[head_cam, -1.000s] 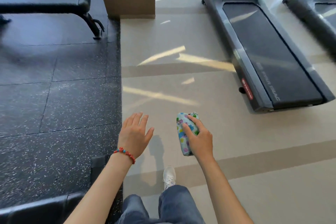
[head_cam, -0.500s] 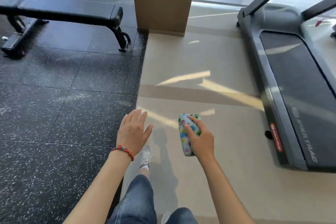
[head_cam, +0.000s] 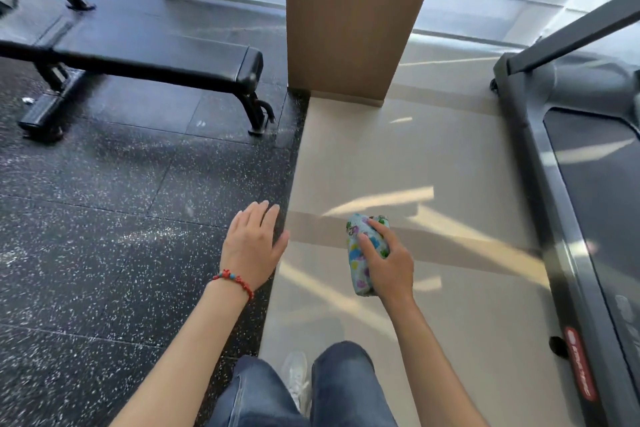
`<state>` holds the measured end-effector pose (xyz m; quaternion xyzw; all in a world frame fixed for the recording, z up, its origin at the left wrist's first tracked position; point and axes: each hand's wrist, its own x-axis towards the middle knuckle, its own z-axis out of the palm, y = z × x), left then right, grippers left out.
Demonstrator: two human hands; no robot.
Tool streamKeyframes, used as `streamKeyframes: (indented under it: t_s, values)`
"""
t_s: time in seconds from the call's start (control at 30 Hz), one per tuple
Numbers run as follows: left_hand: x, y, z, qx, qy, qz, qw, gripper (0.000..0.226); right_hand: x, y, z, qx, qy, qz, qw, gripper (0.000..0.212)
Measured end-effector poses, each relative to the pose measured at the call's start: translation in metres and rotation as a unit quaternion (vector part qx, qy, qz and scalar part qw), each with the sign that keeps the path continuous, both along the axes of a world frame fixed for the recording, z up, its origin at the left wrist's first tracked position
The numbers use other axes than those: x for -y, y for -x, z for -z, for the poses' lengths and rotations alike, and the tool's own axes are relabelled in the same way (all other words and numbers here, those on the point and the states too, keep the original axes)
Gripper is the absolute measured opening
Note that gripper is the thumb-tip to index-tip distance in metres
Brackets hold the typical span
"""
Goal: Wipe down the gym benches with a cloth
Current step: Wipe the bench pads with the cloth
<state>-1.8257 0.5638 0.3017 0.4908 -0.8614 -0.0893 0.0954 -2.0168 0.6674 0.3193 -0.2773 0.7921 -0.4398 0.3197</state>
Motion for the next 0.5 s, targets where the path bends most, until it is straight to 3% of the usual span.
streamKeyframes:
  t_s: [0.5]
  values:
    - [0.247, 0.057, 0.002, 0.005, -0.016, -0.098, 0.995, 0.055, 0.295, 0.074, 0.003, -0.017, 0.006, -0.118, 0.993, 0.026]
